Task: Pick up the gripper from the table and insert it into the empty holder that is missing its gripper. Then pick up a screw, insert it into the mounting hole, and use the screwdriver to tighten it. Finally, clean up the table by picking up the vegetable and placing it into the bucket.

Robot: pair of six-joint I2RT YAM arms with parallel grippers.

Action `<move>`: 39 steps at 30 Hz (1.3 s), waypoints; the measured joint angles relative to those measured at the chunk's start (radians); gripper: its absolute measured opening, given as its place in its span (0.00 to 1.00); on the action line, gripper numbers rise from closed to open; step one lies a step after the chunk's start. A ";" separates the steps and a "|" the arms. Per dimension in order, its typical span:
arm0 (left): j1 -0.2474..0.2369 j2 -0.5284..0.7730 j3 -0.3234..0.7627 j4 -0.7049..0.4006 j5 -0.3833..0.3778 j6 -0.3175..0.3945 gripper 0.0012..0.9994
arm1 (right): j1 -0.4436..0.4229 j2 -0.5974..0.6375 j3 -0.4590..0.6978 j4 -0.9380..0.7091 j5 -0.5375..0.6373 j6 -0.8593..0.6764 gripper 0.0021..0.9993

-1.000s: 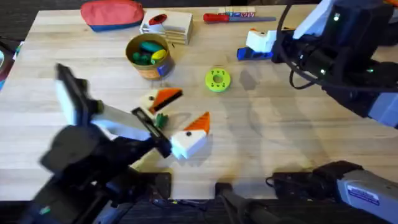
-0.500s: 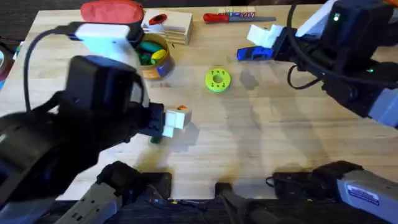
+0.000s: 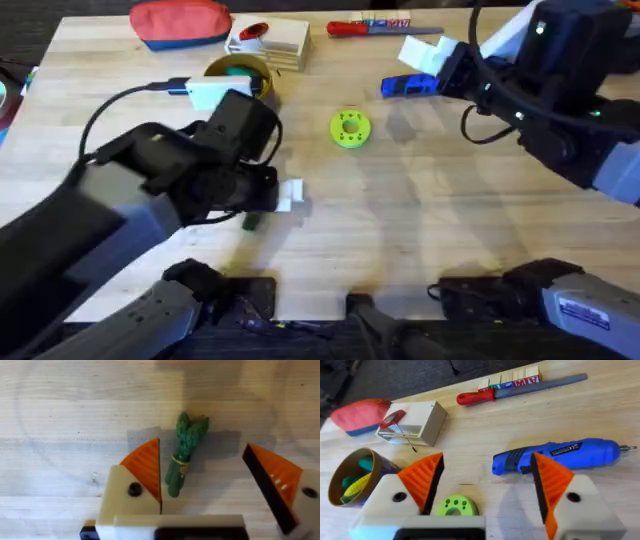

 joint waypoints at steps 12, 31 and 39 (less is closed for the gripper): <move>0.000 0.113 -0.004 0.018 0.000 -0.022 0.83 | 0.000 0.000 0.000 -0.001 0.000 0.000 0.99; -0.001 0.111 0.006 0.002 -0.018 -0.027 0.02 | 0.000 0.000 0.000 -0.128 0.000 0.000 0.99; -0.001 0.111 0.251 -0.133 -0.038 0.002 0.01 | 0.000 0.000 0.000 -0.128 0.000 0.000 0.99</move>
